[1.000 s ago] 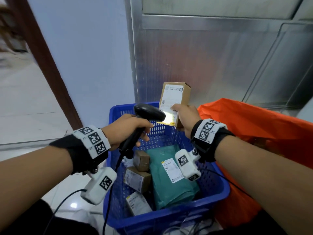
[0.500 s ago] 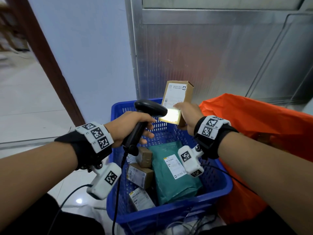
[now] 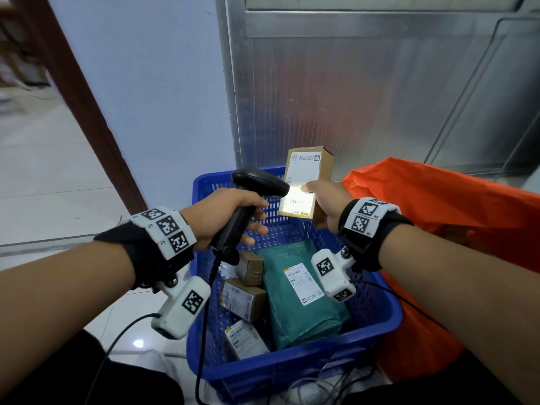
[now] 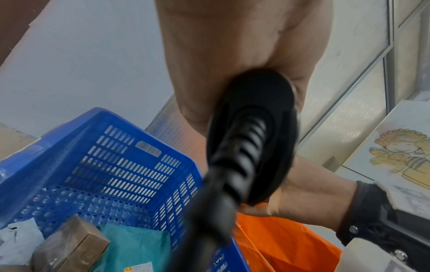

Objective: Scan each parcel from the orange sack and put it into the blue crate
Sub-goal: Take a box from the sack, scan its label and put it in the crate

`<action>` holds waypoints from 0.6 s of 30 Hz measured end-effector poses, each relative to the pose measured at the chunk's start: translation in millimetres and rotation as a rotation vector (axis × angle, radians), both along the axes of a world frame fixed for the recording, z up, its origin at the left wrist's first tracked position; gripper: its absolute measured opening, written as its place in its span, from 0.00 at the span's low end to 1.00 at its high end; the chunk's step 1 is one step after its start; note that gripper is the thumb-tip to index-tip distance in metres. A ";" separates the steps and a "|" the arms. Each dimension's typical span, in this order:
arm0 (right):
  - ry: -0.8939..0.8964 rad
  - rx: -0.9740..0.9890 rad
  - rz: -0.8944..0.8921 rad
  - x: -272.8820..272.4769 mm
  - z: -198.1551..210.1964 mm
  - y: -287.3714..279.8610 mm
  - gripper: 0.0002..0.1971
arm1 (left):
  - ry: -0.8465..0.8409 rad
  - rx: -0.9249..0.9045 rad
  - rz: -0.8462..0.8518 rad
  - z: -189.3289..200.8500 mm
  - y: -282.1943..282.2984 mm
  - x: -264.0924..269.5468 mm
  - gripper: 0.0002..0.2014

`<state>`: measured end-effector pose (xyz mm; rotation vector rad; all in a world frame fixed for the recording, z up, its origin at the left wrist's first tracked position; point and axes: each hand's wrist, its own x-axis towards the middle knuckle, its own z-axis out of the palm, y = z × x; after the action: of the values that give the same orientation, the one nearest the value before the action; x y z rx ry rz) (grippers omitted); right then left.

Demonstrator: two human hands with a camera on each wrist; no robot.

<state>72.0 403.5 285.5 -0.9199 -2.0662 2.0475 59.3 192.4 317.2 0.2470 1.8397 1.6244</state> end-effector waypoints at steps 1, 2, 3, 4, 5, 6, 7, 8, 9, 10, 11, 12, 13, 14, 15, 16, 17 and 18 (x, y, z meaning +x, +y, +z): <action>-0.004 -0.009 -0.005 0.3 -0.6 1.4 0.17 | 0.000 0.000 0.000 0.6 0.1 0.0 0.07; -0.010 -0.015 -0.009 0.6 -0.9 2.7 0.17 | 0.000 0.002 0.000 0.8 0.1 -0.1 0.07; -0.014 -0.012 -0.014 0.2 -1.8 5.4 0.16 | -0.001 0.004 -0.001 1.2 0.3 -0.3 0.07; -0.018 -0.005 -0.019 0.5 -1.7 6.5 0.16 | -0.004 0.006 -0.003 1.0 -0.3 -0.3 0.07; -0.018 -0.002 -0.027 0.5 -2.1 8.1 0.16 | -0.006 0.006 -0.007 1.3 -0.8 0.1 0.07; -0.016 -0.002 -0.037 1.2 -1.5 9.0 0.16 | -0.006 0.004 -0.010 1.0 -1.1 0.1 0.07; -0.014 0.000 -0.049 0.6 -1.9 10.3 0.17 | -0.006 0.002 -0.011 0.8 -1.4 0.1 0.07; -0.016 0.004 -0.058 0.6 -2.1 11.3 0.17 | -0.007 0.002 -0.012 0.6 -1.4 -0.1 0.07; -0.020 0.009 -0.067 -0.4 -3.3 13.0 0.17 | -0.011 0.003 -0.011 0.9 -1.6 0.2 0.07; -0.025 0.021 -0.081 -0.5 -3.4 14.0 0.17 | -0.013 0.005 -0.013 1.0 -1.3 0.2 0.07; -0.029 0.031 -0.097 -1.2 -4.1 16.0 0.18 | -0.012 0.005 -0.017 1.3 -1.1 0.1 0.07; -0.039 0.044 -0.109 -1.6 -4.5 17.5 0.18 | -0.010 0.003 -0.021 1.3 -1.1 -0.3 0.07; -0.056 0.058 -0.111 -2.9 -6.2 20.5 0.17 | -0.008 -0.002 -0.024 1.5 -1.1 -0.2 0.08; -0.068 0.066 -0.102 -2.7 -7.4 21.8 0.16 | -0.006 -0.006 -0.025 1.2 -1.1 0.1 0.08; -0.083 0.073 -0.073 -3.2 -8.4 22.0 0.15 | -0.003 -0.009 -0.022 0.9 -1.1 0.2 0.08; -0.106 0.073 -0.027 -1.8 -7.8 19.4 0.15 | 0.002 -0.011 -0.014 -0.4 -0.4 0.0 0.08; -0.139 0.074 0.037 -2.7 -10.2 17.6 0.16 | 0.011 -0.014 -0.001 -1.2 -0.1 -0.4 0.08; -0.189 0.075 0.110 -2.7 -12.3 15.1 0.20 | 0.024 -0.018 0.013 -2.0 0.6 -1.1 0.08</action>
<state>69.2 418.6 273.2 -1.0467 -2.3217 1.9869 58.3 193.0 315.1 0.2482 1.8764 1.6196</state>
